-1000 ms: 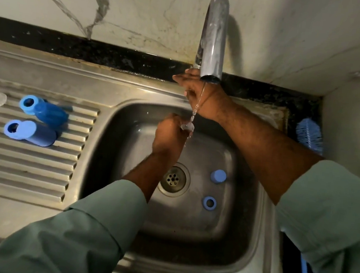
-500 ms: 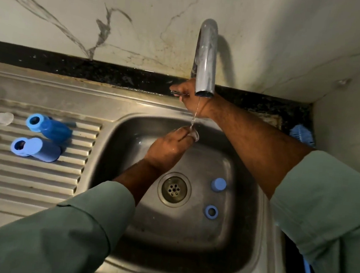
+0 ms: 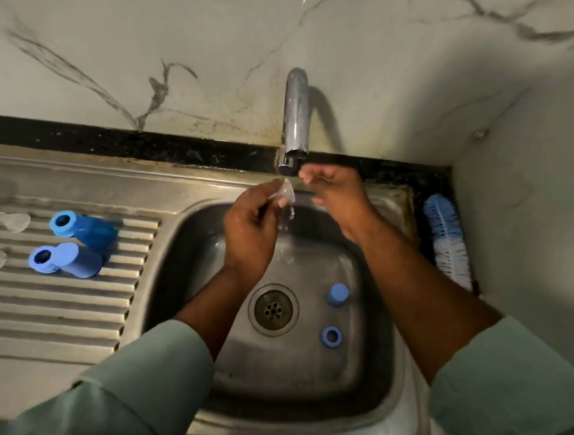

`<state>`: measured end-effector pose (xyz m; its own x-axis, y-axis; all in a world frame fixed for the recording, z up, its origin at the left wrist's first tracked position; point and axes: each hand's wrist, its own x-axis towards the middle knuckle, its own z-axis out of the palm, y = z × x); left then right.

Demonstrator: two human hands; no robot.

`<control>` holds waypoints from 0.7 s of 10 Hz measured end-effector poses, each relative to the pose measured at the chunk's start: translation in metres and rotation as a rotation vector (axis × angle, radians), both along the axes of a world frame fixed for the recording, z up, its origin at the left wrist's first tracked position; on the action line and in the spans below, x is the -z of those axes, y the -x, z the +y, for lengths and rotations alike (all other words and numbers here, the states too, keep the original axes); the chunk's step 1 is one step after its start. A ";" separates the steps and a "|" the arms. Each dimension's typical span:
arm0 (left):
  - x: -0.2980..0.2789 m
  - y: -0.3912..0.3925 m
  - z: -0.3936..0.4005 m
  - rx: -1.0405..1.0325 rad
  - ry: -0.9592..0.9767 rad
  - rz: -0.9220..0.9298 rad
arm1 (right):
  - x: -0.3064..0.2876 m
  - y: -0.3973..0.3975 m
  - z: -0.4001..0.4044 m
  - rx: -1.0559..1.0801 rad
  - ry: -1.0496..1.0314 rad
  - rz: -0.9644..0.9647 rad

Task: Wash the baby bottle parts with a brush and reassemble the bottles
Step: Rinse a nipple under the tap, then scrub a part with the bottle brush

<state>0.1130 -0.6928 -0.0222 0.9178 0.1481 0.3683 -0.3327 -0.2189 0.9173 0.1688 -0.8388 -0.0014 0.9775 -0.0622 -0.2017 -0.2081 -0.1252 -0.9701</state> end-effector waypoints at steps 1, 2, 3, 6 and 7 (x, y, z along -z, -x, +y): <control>-0.006 0.021 -0.012 0.105 -0.214 -0.020 | 0.007 0.052 -0.024 0.128 0.140 -0.105; 0.017 0.049 -0.029 0.499 -1.274 0.510 | 0.021 0.110 -0.055 0.110 0.379 -0.027; 0.025 0.075 -0.041 0.451 -1.140 0.590 | 0.038 0.166 -0.093 0.188 0.680 0.038; -0.019 0.121 -0.085 0.468 0.205 0.782 | 0.049 0.275 -0.142 0.421 1.091 0.406; -0.020 0.125 -0.086 0.354 0.515 0.964 | 0.054 0.278 -0.133 0.446 1.130 0.359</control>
<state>-0.0119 -0.7792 -0.0024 0.8055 -0.2456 -0.5392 0.5882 0.2219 0.7777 -0.1091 -0.9720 -0.0550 0.7286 -0.6814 -0.0697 -0.6742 -0.6954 -0.2488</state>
